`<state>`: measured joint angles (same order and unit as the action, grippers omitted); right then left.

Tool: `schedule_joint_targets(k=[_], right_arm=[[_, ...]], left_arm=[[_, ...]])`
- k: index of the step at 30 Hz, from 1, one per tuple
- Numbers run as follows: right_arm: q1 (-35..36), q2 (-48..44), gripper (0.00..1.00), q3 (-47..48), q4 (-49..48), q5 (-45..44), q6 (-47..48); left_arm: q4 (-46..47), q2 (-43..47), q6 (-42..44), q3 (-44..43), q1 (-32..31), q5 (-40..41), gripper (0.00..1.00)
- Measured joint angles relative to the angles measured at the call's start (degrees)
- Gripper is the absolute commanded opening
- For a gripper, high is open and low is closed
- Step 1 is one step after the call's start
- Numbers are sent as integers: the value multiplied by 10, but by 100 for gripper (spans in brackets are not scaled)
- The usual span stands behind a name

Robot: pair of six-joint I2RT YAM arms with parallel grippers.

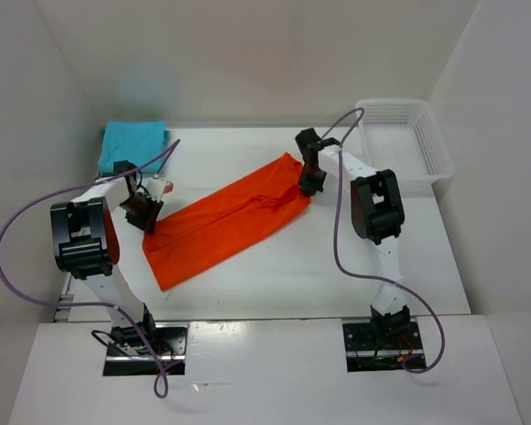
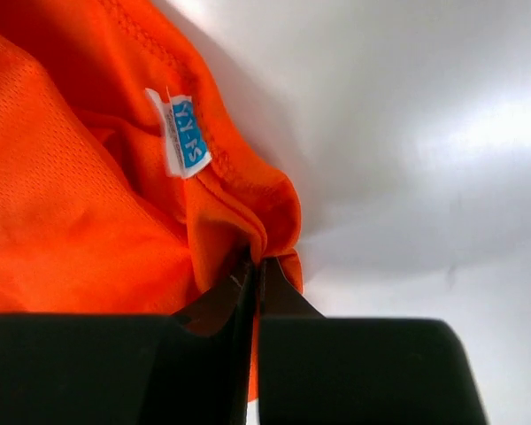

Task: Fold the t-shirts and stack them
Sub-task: Rotate the tshirt 90 degrees

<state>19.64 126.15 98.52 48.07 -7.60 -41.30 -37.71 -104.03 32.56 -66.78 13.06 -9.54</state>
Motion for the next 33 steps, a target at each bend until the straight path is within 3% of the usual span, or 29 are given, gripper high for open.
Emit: schedule_joint_targets(k=[4, 9, 13, 16, 17, 19, 20, 21, 24, 28, 30, 33], right_arm=[[0, 107, 0, 182, 20, -41, 99], [-2, 285, 3, 505, 53, -101, 190], [-3, 354, 12, 617, 60, -129, 227], [-5, 382, 29, 673, 52, -135, 250], [-7, 387, 47, 684, 45, -136, 259], [-10, 393, 70, 701, 24, -136, 280], [-12, 397, 88, 712, 13, -135, 291], [-15, 401, 95, 723, 5, -135, 293], [-22, 402, 100, 748, -5, -134, 302], [-29, 362, 100, 742, 47, -140, 263], [-25, 288, 100, 669, 81, -163, 236], [23, 134, 100, 514, 120, -201, 193]], left_arm=[[-33, -5, -10, -6, -24, -11, 30], [-72, -9, -26, -7, -31, -42, 28], [-84, -15, -32, -8, -41, -62, 28], [-91, -16, -36, -6, -69, -71, 28], [-92, -16, -40, -3, -82, -73, 28], [-95, -15, -43, 4, -109, -73, 30], [-97, -12, -44, 9, -123, -71, 31], [-97, -8, -45, 15, -136, -69, 33], [-96, 13, -49, 39, -161, -64, 34], [-97, 32, -65, 54, -165, -60, 56], [-96, 42, -76, 57, -165, -46, 69], [-93, 65, -88, 57, -165, -31, 81]])
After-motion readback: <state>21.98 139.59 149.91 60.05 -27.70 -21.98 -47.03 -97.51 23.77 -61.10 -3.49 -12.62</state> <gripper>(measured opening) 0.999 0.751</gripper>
